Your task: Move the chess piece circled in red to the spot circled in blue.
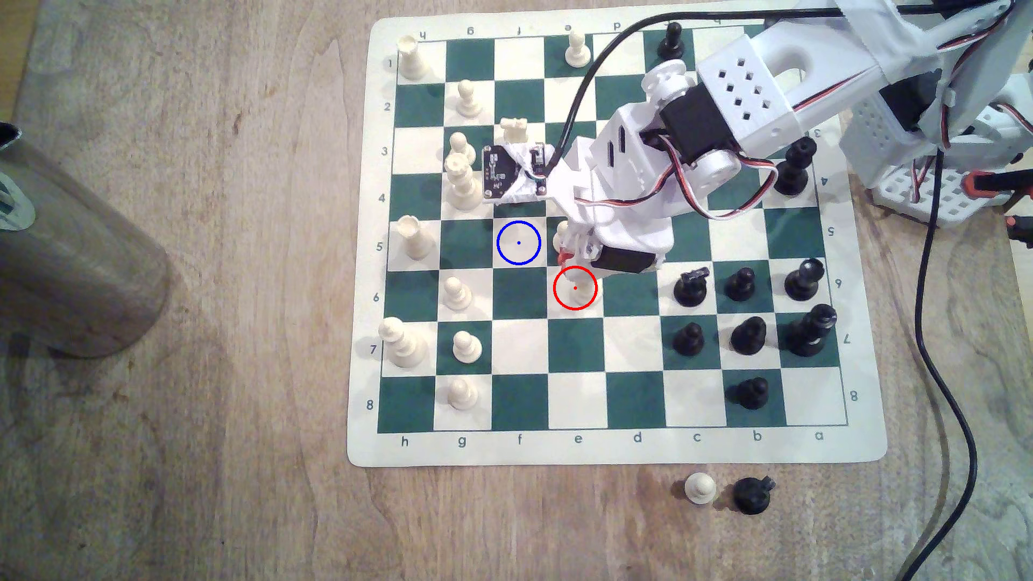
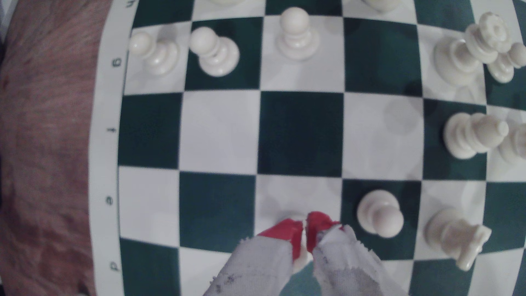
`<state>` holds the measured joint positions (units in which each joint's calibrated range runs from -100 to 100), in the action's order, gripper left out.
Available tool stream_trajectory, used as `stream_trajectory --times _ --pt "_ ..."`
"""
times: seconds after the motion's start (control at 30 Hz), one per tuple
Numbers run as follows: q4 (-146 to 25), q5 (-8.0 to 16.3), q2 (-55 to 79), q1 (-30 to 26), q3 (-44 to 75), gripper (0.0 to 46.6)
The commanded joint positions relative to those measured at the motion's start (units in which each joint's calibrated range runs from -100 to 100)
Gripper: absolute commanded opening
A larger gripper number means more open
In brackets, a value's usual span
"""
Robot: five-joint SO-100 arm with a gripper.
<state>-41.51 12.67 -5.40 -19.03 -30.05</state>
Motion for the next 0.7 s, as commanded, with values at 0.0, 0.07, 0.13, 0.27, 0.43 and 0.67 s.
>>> stream_trajectory --times 0.0,0.07,0.13,0.27,0.43,0.67 --pt "-0.09 0.63 -0.71 -0.18 4.39 6.8" --pt "-0.01 0.83 -0.79 -0.18 4.39 9.1" --pt "-0.17 0.88 -1.13 -0.18 4.39 10.4" --pt "-1.40 0.54 -1.39 -0.25 4.21 10.7" --pt "-1.98 0.34 -0.88 -0.57 3.76 10.5" --pt "-2.63 0.34 1.75 -1.66 4.57 10.3"
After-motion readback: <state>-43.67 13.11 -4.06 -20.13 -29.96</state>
